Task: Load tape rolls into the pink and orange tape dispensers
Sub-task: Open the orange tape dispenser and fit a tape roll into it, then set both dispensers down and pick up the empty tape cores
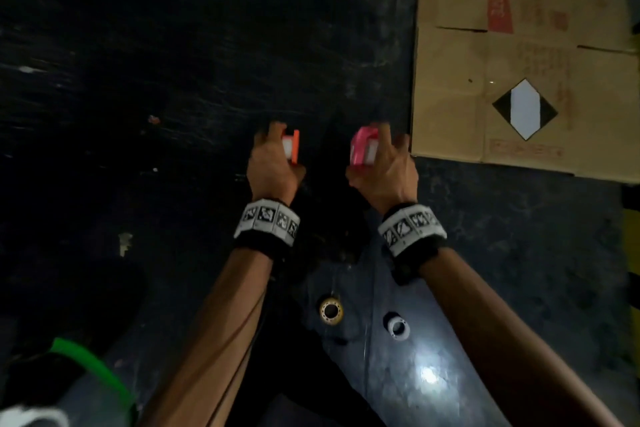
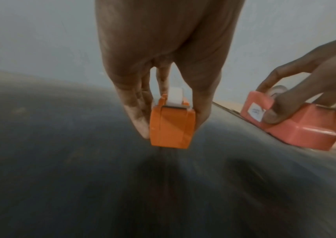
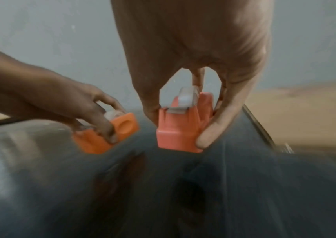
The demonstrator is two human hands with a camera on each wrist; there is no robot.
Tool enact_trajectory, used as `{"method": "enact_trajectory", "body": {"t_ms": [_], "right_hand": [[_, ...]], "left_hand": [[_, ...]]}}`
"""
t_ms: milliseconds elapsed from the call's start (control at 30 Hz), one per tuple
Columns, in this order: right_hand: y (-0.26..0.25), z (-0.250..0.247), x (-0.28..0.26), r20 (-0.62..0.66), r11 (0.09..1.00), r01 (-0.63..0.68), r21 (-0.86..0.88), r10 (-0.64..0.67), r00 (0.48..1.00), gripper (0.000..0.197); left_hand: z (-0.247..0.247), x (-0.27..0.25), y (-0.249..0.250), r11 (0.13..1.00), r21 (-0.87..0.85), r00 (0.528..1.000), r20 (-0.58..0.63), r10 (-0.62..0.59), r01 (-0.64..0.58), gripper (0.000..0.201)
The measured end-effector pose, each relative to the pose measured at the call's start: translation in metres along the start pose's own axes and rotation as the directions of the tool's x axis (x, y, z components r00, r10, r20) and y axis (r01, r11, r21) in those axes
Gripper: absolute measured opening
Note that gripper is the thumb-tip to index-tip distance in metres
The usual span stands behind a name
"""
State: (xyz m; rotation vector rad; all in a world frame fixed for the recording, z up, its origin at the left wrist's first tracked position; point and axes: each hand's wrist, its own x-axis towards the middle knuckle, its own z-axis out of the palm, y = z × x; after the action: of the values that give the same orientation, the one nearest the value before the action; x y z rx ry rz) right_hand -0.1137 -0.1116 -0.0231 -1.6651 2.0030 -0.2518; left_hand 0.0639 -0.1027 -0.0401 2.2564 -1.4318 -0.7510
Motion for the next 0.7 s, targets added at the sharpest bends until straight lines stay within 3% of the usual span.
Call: {"method": "enact_trajectory", "body": {"t_ms": [167,333,433,533,600,700], "right_hand": [[-0.015,-0.001,0.079,0.012,0.995,0.004,-0.101,-0.003,1.000,0.083],[-0.003,0.017,0.091,0.071,0.994,-0.029,-0.110,0.037,0.997,0.093],[0.008,0.014,0.065,-0.017,0.997,-0.011,-0.072,0.010,1.000,0.098],[0.031,0.004,0.009,-0.071,0.997,0.013,-0.076,-0.018,0.997,0.086],[0.051,-0.001,-0.039,-0.050,0.995,0.004,-0.096,-0.009,0.999,0.081],[0.084,0.000,-0.113,0.048,0.993,-0.009,-0.121,0.015,0.999,0.075]], "left_hand": [[0.001,0.068,0.020,1.000,0.011,1.000,0.008,0.015,-0.015,0.081],[0.014,0.082,0.017,0.998,-0.031,0.997,0.066,-0.044,0.046,0.099],[0.007,0.056,0.013,0.997,-0.076,0.998,-0.055,-0.017,0.013,0.103],[-0.003,0.001,0.002,0.984,-0.135,0.982,-0.164,0.094,-0.117,0.077],[-0.004,-0.043,-0.010,0.975,-0.129,0.981,-0.096,0.169,-0.181,0.063],[0.002,-0.109,-0.033,0.969,-0.074,0.954,0.171,0.244,-0.235,0.057]]}}
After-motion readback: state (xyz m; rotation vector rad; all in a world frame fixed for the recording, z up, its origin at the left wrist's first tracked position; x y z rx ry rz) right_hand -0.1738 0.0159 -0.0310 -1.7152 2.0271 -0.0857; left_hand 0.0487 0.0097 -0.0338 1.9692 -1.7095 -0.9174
